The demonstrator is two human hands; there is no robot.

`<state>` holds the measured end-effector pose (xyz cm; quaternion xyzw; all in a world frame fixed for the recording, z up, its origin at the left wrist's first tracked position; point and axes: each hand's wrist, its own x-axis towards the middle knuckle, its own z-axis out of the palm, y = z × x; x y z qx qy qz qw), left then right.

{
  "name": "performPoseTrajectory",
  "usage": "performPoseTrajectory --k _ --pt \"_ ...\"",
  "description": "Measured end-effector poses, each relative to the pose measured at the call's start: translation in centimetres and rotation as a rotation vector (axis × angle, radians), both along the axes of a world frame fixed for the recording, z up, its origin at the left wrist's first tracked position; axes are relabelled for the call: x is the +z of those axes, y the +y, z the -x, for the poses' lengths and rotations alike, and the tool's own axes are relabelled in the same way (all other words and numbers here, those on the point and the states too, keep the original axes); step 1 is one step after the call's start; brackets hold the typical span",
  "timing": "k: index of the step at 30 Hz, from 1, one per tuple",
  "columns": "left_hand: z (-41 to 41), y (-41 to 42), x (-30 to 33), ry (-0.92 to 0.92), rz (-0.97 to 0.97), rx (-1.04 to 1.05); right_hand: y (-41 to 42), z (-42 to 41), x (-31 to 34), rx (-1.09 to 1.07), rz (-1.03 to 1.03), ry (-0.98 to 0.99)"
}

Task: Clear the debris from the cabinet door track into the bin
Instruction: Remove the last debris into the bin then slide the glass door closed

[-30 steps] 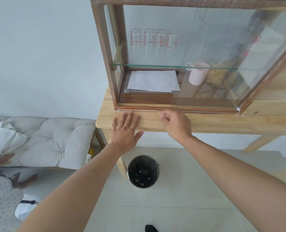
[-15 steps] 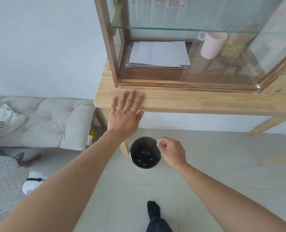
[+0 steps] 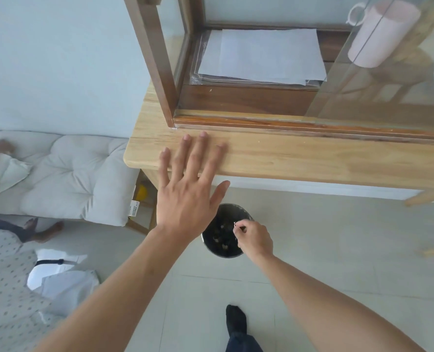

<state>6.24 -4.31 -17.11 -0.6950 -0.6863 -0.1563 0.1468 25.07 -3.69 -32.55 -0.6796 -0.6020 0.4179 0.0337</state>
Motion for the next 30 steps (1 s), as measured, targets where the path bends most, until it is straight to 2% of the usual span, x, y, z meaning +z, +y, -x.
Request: performPoseTrajectory --k 8,15,30 --pt "-0.5 -0.2 0.5 -0.001 0.005 0.021 1.7 0.1 -0.2 -0.001 0.026 -0.007" --pt "-0.8 -0.7 2.0 -0.009 0.07 0.01 1.2 -2.3 2.7 -0.044 -0.007 -0.007" --pt "-0.8 -1.2 7.5 -0.03 0.522 -0.006 -0.4 -7.6 20.9 -0.046 -0.389 0.08"
